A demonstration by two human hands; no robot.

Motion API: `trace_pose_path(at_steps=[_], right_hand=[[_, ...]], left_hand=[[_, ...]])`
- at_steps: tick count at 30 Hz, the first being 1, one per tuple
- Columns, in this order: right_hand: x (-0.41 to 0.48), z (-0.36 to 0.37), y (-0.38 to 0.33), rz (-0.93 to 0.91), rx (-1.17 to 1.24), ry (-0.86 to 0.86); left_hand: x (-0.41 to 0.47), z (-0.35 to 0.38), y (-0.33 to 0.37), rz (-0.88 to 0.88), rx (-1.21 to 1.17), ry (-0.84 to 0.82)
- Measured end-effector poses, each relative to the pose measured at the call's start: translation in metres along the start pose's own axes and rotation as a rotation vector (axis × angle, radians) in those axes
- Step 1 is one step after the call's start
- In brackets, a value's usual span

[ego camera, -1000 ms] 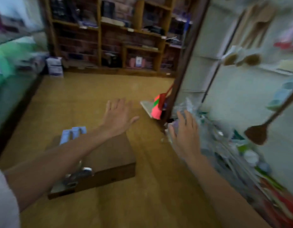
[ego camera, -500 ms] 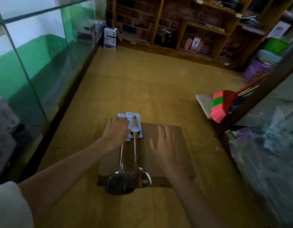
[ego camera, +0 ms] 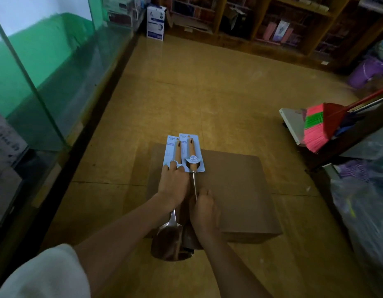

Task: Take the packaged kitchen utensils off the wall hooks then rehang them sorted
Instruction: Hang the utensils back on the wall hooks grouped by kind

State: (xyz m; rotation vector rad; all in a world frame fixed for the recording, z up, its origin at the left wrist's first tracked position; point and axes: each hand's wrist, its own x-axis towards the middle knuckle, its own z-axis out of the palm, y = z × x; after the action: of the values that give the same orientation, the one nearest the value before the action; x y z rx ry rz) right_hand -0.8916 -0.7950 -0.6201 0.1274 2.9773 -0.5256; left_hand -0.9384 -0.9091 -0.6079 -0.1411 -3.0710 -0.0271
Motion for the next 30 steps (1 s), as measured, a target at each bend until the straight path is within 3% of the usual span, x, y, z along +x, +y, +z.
trace_pose_path(at_steps=[4,6,11,13,20,30], right_hand=[[-0.003,-0.006,0.005,0.02,0.097,0.023],[-0.009,-0.011,0.007,0.006,0.172,0.039],[-0.028,-0.049,0.024,-0.062,0.232,0.146],[-0.037,-0.07,0.035,-0.057,0.265,0.191],[-0.09,-0.185,0.111,0.057,0.328,0.426],[-0.267,-0.378,0.308,0.211,0.277,1.014]], left_hand=[[0.0,-0.008,0.013,-0.027,-0.172,0.042],[0.001,-0.018,0.021,-0.138,-0.521,0.064],[0.009,-0.064,0.053,-0.534,-1.478,-0.11],[0.008,-0.089,0.073,-0.563,-1.713,-0.185],[-0.017,-0.2,0.191,-0.158,-1.741,-0.41],[-0.172,-0.373,0.47,0.47,-1.722,-0.503]])
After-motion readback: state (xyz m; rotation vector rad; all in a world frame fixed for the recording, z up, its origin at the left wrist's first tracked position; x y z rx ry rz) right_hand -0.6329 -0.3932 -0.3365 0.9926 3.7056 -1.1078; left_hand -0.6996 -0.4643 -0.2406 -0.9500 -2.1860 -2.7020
